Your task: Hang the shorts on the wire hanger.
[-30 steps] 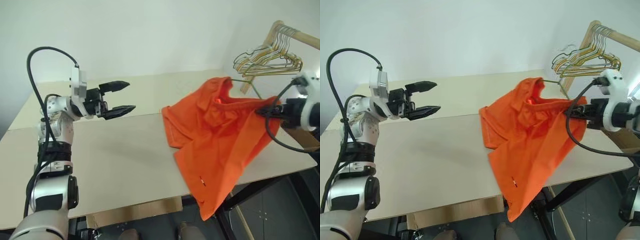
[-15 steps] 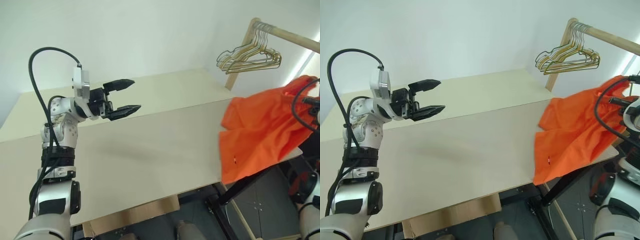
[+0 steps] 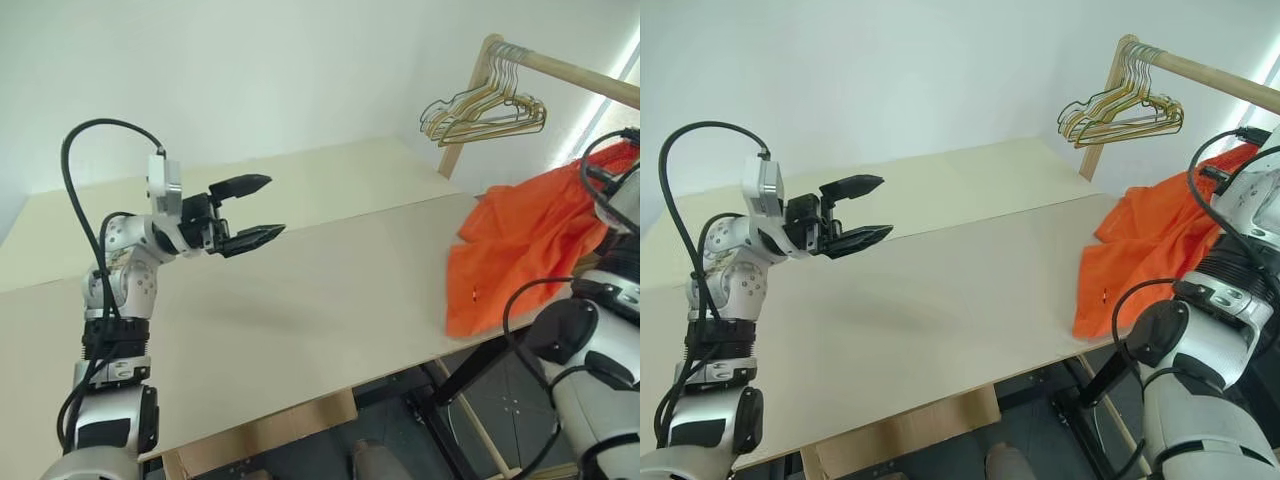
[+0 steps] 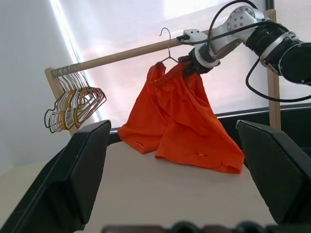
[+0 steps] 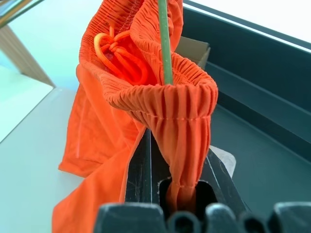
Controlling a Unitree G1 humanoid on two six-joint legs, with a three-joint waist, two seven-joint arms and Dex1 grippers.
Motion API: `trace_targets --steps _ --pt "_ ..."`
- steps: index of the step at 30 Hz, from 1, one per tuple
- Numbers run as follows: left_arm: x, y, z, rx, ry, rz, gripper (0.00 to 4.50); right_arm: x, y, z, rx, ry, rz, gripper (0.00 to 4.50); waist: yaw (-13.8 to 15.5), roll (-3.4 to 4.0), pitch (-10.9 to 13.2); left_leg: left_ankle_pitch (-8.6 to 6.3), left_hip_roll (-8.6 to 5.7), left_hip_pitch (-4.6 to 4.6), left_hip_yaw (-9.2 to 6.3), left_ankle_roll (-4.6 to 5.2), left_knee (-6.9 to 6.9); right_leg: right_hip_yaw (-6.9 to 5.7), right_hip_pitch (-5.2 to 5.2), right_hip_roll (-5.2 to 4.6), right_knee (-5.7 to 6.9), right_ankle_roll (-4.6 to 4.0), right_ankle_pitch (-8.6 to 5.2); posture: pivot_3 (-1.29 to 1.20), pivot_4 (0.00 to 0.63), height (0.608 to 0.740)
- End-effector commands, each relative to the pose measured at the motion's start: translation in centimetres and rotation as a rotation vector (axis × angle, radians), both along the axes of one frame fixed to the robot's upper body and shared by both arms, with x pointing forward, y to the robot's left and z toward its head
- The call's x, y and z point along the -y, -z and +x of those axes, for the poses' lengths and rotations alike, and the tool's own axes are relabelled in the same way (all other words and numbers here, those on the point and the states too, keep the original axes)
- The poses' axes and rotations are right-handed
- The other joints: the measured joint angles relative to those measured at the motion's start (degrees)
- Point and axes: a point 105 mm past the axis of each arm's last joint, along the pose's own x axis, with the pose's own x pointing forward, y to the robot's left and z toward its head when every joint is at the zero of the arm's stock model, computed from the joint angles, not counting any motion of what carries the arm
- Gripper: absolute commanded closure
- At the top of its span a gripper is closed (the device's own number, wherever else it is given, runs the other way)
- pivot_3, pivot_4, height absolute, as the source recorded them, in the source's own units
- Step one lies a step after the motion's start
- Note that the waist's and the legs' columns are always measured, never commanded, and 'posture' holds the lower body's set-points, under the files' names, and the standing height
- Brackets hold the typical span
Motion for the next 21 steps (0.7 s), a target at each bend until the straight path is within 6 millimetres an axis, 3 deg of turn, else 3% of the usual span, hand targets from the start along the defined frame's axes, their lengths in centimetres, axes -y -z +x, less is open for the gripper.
trace_targets --steps 1,12,21 --pt "-0.3 -1.2 -0.5 0.043 -0.011 -0.021 0.01 1.7 -2.5 -0.4 0.122 0.080 0.010 4.50 0.0 0.00 0.0 0.00 0.00 0.01 0.01 0.00 -0.01 0.01 0.01 0.00 -0.01 0.00 0.00 -0.12 0.000 0.740" --pt "0.0 -1.2 -0.8 0.040 -0.003 -0.040 0.01 3.5 -1.3 0.1 0.163 0.099 0.147 4.50 0.0 0.13 0.1 -0.01 -0.02 0.69 0.05 0.02 -0.25 0.03 0.84 0.03 -0.35 0.04 -0.03 -0.12 0.000 0.740" --pt "-0.3 -2.3 -1.8 0.052 0.047 -0.150 0.01 1.5 0.2 1.3 0.083 0.050 0.203 4.50 0.1 0.13 0.1 -0.02 -0.04 0.71 0.04 0.04 -0.31 0.03 0.87 0.03 -0.40 0.07 -0.01 -0.11 0.000 0.740"
